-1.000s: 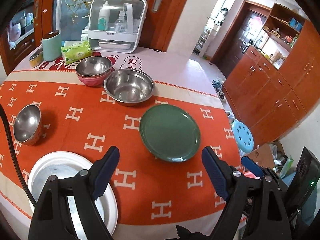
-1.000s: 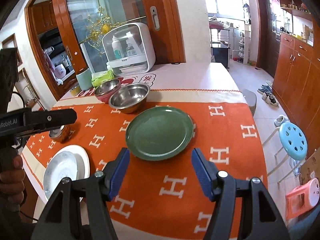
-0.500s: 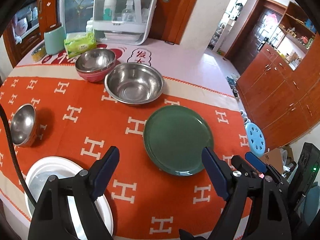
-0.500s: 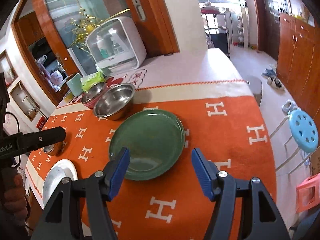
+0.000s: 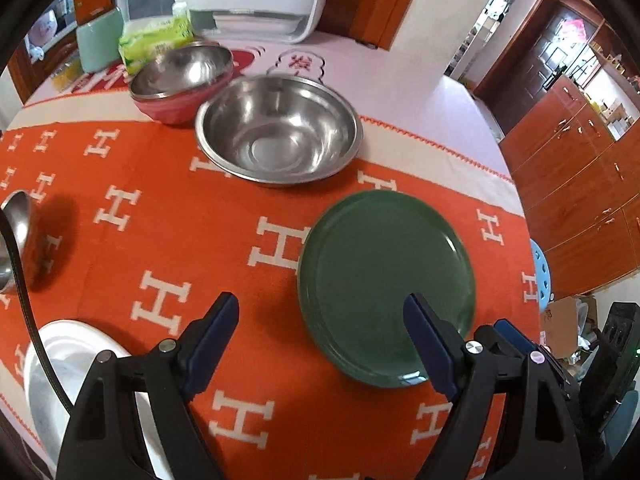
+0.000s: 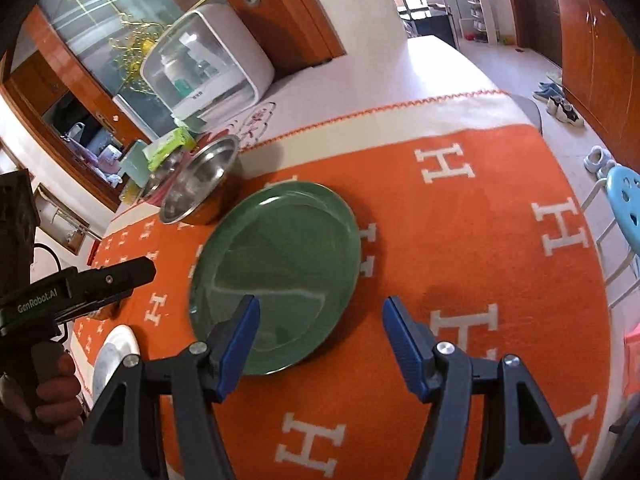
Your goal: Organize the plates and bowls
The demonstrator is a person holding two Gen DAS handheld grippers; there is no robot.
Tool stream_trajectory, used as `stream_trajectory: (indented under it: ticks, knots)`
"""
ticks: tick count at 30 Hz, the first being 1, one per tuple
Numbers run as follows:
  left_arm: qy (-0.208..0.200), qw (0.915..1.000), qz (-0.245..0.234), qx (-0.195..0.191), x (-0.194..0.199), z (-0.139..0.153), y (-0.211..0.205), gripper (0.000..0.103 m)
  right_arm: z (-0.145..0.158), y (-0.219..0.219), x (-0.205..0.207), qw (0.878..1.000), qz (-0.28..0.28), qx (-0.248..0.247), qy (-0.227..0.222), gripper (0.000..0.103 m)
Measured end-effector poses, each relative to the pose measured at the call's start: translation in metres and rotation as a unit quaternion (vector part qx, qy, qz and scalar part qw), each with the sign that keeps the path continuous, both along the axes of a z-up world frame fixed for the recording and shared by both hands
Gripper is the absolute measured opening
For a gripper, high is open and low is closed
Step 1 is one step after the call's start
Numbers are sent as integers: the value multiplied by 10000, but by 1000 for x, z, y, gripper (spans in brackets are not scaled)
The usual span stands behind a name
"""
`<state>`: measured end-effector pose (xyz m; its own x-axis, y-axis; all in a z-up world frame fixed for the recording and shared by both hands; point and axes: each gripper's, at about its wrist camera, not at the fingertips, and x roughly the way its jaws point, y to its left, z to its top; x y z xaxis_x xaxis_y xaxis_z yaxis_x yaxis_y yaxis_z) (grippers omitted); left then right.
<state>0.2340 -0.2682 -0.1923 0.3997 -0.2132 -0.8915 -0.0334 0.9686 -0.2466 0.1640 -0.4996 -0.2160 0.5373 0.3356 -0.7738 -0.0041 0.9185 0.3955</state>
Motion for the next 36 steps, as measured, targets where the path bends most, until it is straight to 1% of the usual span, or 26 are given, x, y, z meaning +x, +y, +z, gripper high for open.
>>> stream_trajectory:
  ticks: [2,3,4,5,7,9,13,19,20,21,22,24,26,27,29,30,31,36]
  knots:
    - [99,9999,11,-26,6,-9,0,83,-7,-2,4,9999,38,126,30,64]
    - [166,9999,13,-46,10,-16,-1,83,-10,-2,5,9998,60,175,49,61]
    - [203,9998,15,-52,12,-20,-1,83,-13,-2,7,9997,88,232,69,56]
    - [273,9996,16,-67,15,-26,-2,83,-17,-2,9,9994,119,299,111,55]
    - [344,9994,32,-67,19,-34,-2,83,-24,-2,12,9989,159,409,193,54]
    - [362,9993,93,-22,22,-41,-2,83,-25,-2,13,9988,160,447,109,53]
    - [462,9989,64,-66,27,-52,-4,83,-28,-2,16,9986,213,485,44,41]
    - [608,9981,1,-137,32,-62,-7,67,-29,-1,19,9987,295,397,-73,33]
    - [569,9983,3,-111,33,-63,-9,61,-29,0,19,9987,304,391,-87,33]
    - [562,9983,-34,-118,33,-63,-11,58,-29,-1,19,9987,311,386,-97,32]
    - [569,9983,-62,-102,34,-63,-12,58,-29,-1,20,9987,316,378,-106,30]
    - [545,9984,-110,-90,33,-63,-14,47,-30,-2,20,9987,320,371,-115,28]
    - [537,9985,-136,-46,33,-63,-16,45,-30,-4,20,9988,301,374,-113,23]
    - [528,9985,-153,-52,33,-62,-17,39,-31,-5,20,9988,293,383,-112,21]
    - [517,9985,-177,-48,34,-62,-20,38,-32,-7,20,9988,266,409,-104,17]
    - [500,9985,-197,-35,34,-62,-21,35,-32,-7,19,9987,257,418,-101,15]
    - [498,9985,-208,-16,34,-63,-22,35,-33,-8,19,9987,241,433,-98,14]
    - [490,9986,-203,-81,34,-62,-16,31,-34,-10,19,9985,226,490,-91,13]
